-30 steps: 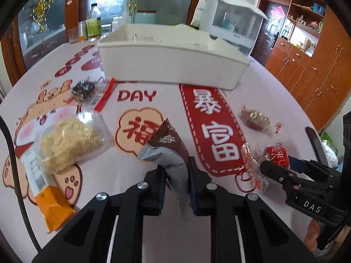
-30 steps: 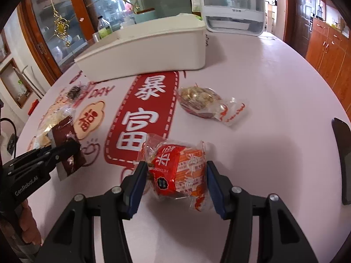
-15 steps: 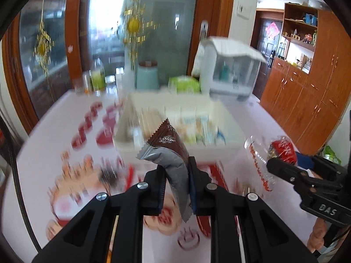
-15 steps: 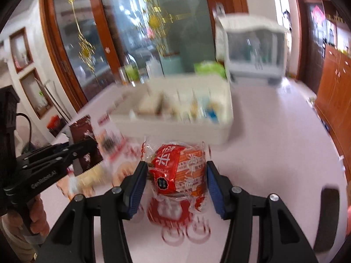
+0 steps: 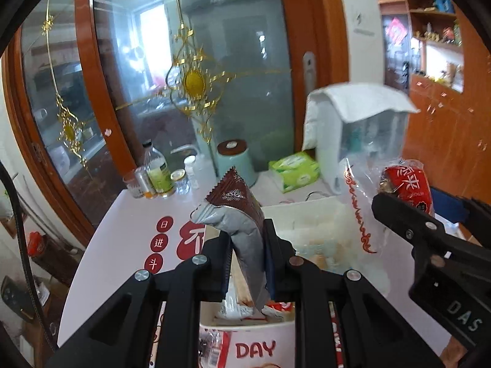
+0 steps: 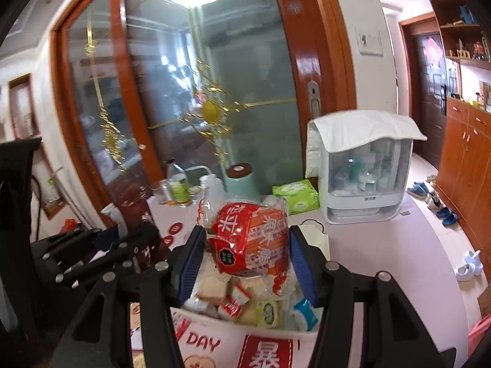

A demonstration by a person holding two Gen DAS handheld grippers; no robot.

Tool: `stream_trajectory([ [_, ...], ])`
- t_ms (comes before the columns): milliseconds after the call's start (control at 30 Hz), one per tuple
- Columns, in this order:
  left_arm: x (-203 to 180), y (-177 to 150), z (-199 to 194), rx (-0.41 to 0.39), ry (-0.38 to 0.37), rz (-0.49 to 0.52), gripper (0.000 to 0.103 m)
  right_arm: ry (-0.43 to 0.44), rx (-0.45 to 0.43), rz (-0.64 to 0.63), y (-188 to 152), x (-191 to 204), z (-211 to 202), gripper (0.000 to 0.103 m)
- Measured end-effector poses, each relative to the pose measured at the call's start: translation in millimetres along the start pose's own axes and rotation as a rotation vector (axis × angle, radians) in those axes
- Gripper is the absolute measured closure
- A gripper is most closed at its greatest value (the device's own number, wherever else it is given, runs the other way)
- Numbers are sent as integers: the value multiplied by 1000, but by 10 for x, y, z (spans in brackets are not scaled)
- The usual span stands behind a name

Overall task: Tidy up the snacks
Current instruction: 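Lift both held snacks and carry them over the white tray, then open both tools to drop the snacks into the tray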

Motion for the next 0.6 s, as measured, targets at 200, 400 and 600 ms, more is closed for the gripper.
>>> stream_trajectory([
  [200, 37, -236, 699, 120, 34, -35, 51, -29, 165, -8, -276, -130, 745, 45],
  [400, 255, -603, 1001, 237, 35, -108, 16, -41, 236, 8, -636, -192, 1030, 33],
  [600, 353, -689, 941, 203, 12, -156, 16, -23, 264, 21, -794, -218, 1036, 22],
])
Point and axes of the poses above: each gripper's, at about its wrist camera, not at the fingertips, and z roughly the way its jaws point, x to its left, y to its top, the point moved 7 cm from there along z, roughly the way its jaws point, and after that the axes turned 14 degrees about -z, right-handed, at the moved point
